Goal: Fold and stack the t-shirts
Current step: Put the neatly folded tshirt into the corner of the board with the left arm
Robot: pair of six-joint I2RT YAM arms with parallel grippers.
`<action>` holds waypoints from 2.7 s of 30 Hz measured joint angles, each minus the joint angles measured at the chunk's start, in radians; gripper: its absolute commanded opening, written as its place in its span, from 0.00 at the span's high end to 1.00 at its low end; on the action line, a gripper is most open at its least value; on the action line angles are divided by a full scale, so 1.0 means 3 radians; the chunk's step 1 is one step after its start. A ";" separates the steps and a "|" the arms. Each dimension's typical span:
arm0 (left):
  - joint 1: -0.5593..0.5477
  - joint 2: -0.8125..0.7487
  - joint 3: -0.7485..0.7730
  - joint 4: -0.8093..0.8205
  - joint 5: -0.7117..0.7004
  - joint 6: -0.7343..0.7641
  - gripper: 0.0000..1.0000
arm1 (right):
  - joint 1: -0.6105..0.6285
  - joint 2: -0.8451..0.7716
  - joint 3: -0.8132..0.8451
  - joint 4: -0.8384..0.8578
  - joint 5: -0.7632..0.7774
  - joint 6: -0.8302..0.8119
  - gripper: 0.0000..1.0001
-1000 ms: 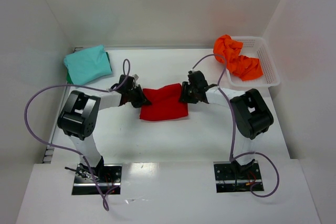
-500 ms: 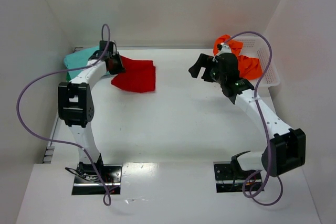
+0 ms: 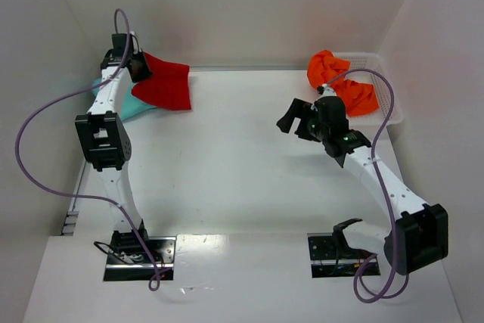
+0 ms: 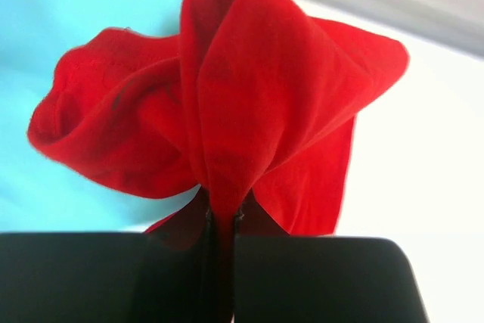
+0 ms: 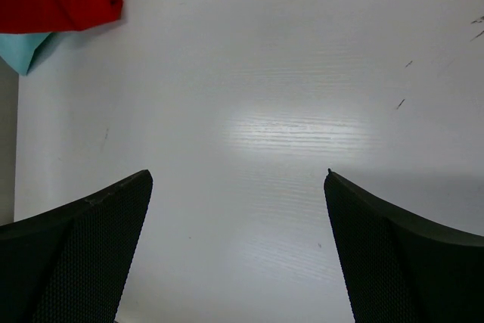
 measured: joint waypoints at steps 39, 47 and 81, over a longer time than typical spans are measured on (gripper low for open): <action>0.1204 -0.0088 -0.0486 0.0401 0.0244 -0.0476 1.00 | 0.0000 -0.0239 -0.0217 -0.0099 -0.0042 0.0174 0.00; 0.1209 -0.0102 -0.0303 0.0399 0.0003 -0.0473 1.00 | 0.0000 -0.0201 -0.0217 -0.0097 -0.0045 0.0174 0.00; 0.0540 -0.0642 -0.0256 0.0652 -0.0270 -0.0209 0.02 | 0.0000 -0.0202 -0.0217 -0.0089 -0.0079 0.0150 0.00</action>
